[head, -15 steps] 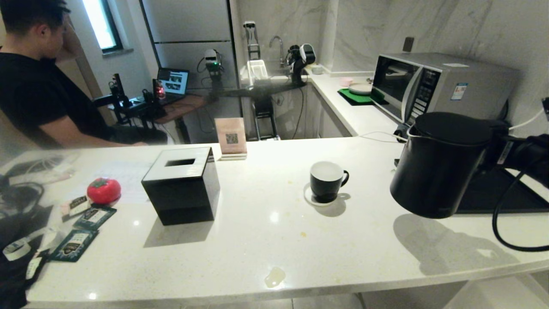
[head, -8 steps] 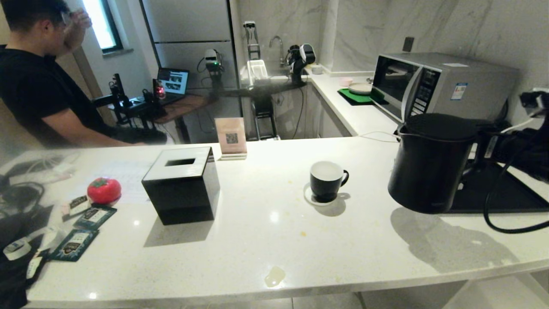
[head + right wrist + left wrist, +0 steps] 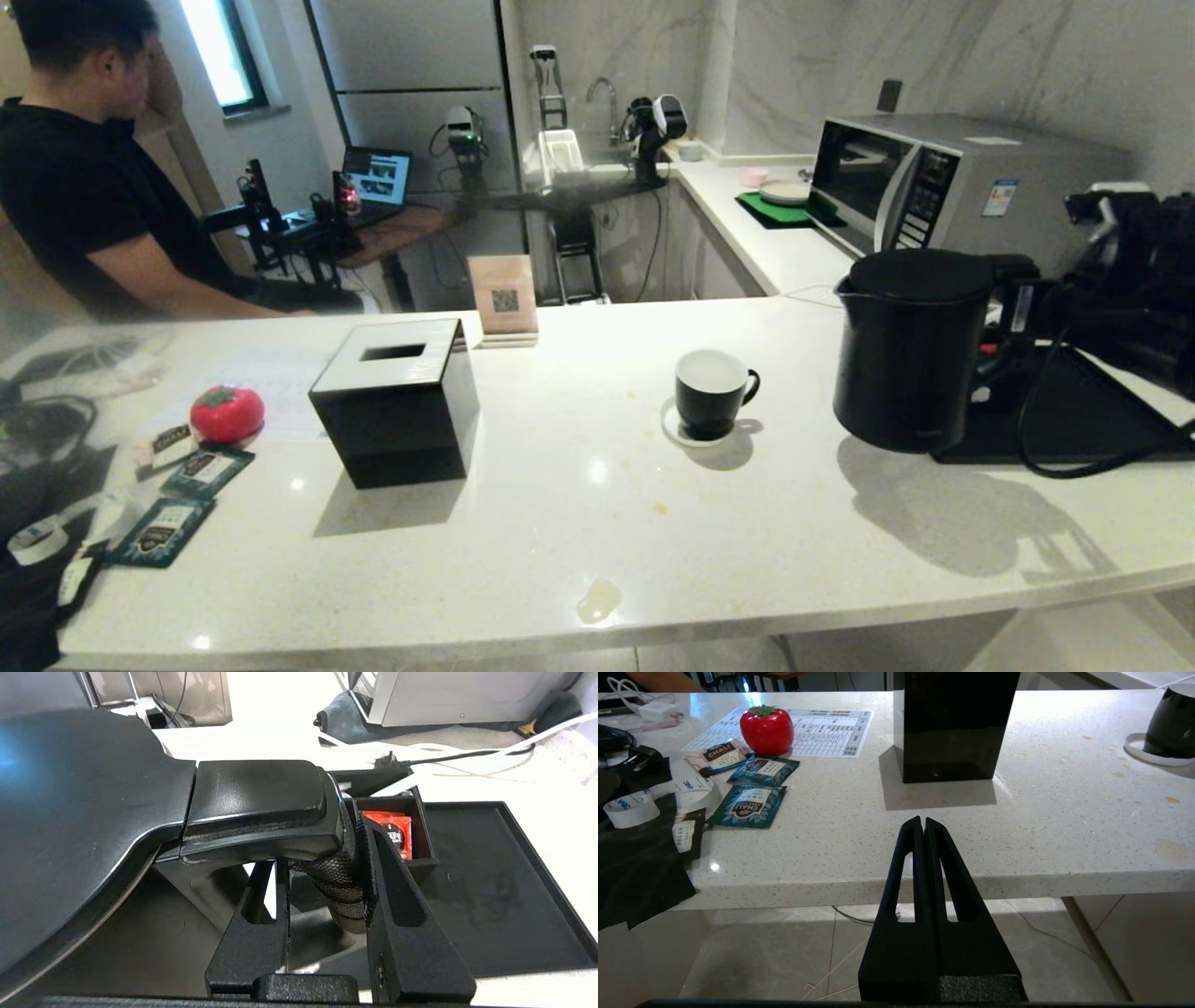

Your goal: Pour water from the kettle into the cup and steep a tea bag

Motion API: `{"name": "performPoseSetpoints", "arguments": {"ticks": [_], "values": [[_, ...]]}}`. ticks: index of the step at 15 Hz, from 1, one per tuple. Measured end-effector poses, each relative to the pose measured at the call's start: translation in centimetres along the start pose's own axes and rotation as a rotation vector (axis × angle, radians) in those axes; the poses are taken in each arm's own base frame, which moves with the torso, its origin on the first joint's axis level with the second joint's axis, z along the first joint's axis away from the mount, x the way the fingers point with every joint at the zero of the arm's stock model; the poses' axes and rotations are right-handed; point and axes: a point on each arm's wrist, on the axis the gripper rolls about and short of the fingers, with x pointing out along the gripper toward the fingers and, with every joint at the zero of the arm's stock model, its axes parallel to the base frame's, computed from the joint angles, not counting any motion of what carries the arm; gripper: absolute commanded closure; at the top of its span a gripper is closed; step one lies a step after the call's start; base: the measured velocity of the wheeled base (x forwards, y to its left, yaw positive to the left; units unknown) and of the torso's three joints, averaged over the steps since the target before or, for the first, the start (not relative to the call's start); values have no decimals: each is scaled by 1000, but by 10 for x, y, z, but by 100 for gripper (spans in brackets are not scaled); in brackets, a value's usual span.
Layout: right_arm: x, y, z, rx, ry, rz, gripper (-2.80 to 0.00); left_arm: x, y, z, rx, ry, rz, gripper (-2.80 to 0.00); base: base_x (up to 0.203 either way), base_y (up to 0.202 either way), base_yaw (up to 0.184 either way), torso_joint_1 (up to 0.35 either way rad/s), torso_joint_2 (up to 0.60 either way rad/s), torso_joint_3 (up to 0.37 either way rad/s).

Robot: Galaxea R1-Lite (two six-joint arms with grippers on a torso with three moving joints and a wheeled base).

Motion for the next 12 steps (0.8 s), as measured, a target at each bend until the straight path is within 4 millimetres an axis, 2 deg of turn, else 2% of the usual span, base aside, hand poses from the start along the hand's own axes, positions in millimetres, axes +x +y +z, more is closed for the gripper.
{"name": "performPoseSetpoints", "arguments": {"ticks": [12], "values": [[32,26,18,-88,13,2,0,0,0,0,0,0,-1,0,0,0,0,0,0,0]]}}
